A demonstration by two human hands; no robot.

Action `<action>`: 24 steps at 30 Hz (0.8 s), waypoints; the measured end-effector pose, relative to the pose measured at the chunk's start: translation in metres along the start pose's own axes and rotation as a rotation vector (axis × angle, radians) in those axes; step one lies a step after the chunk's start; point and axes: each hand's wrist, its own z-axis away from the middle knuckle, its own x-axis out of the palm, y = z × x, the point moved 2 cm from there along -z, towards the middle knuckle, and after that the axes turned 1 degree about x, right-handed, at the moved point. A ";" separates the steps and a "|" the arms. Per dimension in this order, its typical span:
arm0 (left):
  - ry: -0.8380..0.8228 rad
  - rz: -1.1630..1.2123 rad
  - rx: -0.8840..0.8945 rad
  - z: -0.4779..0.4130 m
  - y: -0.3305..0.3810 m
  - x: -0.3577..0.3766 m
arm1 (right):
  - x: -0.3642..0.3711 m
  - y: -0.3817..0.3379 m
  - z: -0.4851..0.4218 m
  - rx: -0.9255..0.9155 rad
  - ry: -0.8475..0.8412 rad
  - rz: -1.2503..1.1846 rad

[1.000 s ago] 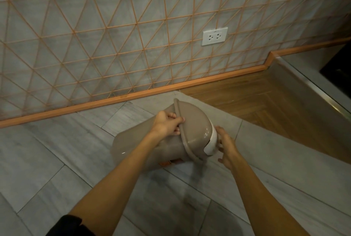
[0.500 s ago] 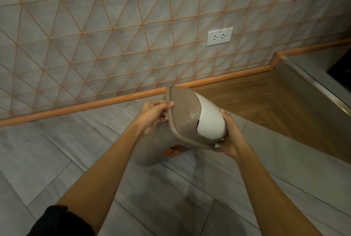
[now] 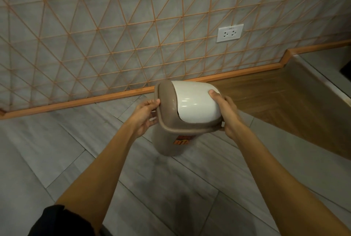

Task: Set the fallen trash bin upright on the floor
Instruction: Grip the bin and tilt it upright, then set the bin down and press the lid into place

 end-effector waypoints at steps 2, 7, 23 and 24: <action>0.044 0.028 -0.039 0.004 -0.006 -0.007 | 0.009 -0.004 0.005 -0.052 0.011 0.034; 0.219 0.068 -0.133 0.011 -0.015 -0.020 | 0.038 -0.007 0.020 -0.062 0.048 0.139; 0.425 -0.058 -0.072 0.037 -0.012 -0.024 | 0.063 0.000 0.037 0.000 0.034 0.303; 0.450 -0.112 -0.019 0.042 -0.011 -0.022 | 0.062 0.000 0.038 -0.017 0.025 0.332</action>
